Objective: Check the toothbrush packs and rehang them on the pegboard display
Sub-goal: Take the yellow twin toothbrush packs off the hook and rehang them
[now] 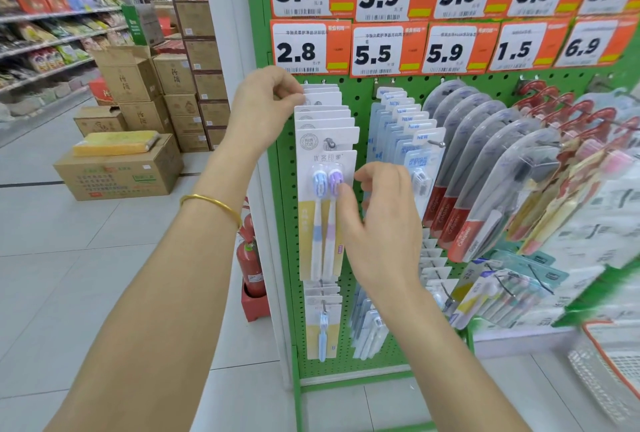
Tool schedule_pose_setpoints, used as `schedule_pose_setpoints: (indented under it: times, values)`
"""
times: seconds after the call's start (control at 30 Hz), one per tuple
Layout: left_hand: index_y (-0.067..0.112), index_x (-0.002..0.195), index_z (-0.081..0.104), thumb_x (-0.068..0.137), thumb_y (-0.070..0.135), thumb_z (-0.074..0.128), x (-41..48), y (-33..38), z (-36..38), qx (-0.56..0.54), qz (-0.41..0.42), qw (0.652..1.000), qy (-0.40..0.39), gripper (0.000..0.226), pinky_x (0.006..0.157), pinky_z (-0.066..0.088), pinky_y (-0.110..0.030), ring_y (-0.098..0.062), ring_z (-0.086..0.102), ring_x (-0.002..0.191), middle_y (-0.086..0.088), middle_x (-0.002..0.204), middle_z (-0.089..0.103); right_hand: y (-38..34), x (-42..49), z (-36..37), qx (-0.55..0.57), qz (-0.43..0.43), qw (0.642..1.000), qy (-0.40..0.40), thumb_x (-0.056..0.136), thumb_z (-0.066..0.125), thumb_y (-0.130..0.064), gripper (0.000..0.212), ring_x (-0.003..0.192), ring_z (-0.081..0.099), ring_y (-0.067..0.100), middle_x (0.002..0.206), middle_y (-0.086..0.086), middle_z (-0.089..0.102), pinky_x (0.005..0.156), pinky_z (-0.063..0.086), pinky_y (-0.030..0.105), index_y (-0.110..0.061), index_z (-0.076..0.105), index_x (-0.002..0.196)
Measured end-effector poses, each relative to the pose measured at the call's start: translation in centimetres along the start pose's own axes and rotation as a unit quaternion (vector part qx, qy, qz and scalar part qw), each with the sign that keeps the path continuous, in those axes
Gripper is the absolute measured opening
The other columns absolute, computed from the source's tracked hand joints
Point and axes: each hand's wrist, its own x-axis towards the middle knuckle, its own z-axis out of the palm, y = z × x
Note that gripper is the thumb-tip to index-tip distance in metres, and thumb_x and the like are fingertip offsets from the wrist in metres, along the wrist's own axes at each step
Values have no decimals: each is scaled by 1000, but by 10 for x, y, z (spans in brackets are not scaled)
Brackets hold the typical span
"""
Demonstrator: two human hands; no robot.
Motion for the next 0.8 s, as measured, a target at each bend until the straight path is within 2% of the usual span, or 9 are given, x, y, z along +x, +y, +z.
schedule_pose_setpoints:
  times: [0.13, 0.23, 0.4, 0.5, 0.57, 0.67, 0.7, 0.8]
  values:
    - [18, 86, 62, 87, 12, 63, -1, 2, 0, -33, -8, 999, 24, 7, 65, 39, -9, 3, 48, 68, 14, 78, 56, 0, 0, -1, -1, -3, 1000, 3, 93, 54, -28, 17, 80, 41, 10, 95, -5, 44, 63, 34, 26, -12, 53, 99]
    - [18, 85, 60, 88, 10, 61, -2, 4, -3, -44, -13, 998, 35, 9, 63, 40, -11, 2, 47, 64, 13, 74, 55, -1, -1, -2, -3, -4, 1000, 4, 94, 53, -28, 18, 80, 42, 12, 95, -4, 44, 62, 36, 27, -12, 52, 100]
    - [16, 87, 61, 90, 10, 58, -12, 0, -11, -40, -35, 997, 54, 7, 77, 53, -33, -3, 50, 68, 10, 75, 56, -2, -4, -6, -7, -3, 1000, 0, 95, 51, -31, 20, 82, 42, 11, 97, -4, 44, 61, 36, 28, -12, 52, 101]
    - [22, 81, 54, 91, 9, 55, -23, -4, -16, -42, -60, 994, 79, 17, 85, 53, -42, -8, 51, 74, 10, 78, 53, -1, -7, -8, -2, 6, 1000, -10, 94, 52, -28, 19, 83, 44, 13, 98, -5, 42, 62, 38, 29, -12, 52, 103]
    - [22, 79, 51, 91, 8, 52, -34, -5, -19, -37, -70, 991, 104, 19, 86, 52, -39, -11, 51, 79, 10, 81, 51, -1, -11, -9, 2, 14, 1000, -16, 94, 52, -26, 18, 85, 46, 15, 99, -5, 42, 64, 41, 32, -11, 52, 105]
    - [14, 91, 50, 94, 7, 47, -54, -10, -25, -28, -85, 987, 135, 8, 75, 42, -13, -12, 48, 84, 13, 82, 48, 1, -20, -12, -3, 22, 999, -29, 95, 51, -26, 19, 87, 46, 14, 101, -4, 44, 66, 40, 31, -12, 51, 107]
    - [13, 94, 49, 95, 7, 46, -63, -12, -27, -25, -92, 985, 143, 7, 72, 39, -11, -12, 47, 85, 14, 82, 47, 2, -25, -12, -5, 24, 999, -34, 95, 50, -26, 20, 88, 46, 13, 101, -4, 45, 66, 39, 30, -12, 51, 108]
    - [16, 93, 48, 94, 9, 45, -92, -21, -32, -21, -117, 979, 163, 7, 79, 43, -28, -15, 50, 85, 10, 82, 50, 5, -41, -13, -16, 23, 998, -49, 95, 49, -28, 21, 86, 45, 13, 101, -4, 45, 64, 34, 28, -12, 51, 107]
